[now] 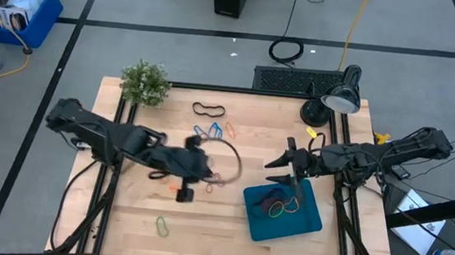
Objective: Pick and place rubber bands into bin
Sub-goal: Put the green rubber band into the blue bin
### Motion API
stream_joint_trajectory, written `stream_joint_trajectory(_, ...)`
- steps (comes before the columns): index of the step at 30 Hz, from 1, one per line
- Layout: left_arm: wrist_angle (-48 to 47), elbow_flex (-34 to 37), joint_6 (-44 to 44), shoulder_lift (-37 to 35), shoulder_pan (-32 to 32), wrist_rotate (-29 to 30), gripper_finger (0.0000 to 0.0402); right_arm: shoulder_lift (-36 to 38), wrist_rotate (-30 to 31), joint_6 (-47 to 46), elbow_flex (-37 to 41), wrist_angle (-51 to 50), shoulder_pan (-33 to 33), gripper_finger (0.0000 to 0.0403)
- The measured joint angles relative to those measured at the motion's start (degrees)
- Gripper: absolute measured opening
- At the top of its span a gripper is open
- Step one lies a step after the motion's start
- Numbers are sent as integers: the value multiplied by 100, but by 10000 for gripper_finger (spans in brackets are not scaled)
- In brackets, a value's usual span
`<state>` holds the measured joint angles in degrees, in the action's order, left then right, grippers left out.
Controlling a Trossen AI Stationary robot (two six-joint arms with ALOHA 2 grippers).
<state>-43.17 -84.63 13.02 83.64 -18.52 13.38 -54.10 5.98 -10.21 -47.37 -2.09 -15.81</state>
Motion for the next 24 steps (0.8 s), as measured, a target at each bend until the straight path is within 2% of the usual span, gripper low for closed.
stream_joint_trajectory(6,717,1639,750,-1114,-85,616,40,-200,0,58,-26,4,306,164)
stream_joint_trajectory(12,1317,2827,988,-1548,-123,606,40,-808,-19,87,-104,37,678,161)
stream_joint_trajectory(18,1527,3214,617,-1534,-59,613,40,-1202,-35,133,-380,50,964,164)
stream_joint_trajectory(24,1734,3234,620,-1513,98,620,40,-1278,-46,198,-507,81,1168,161)
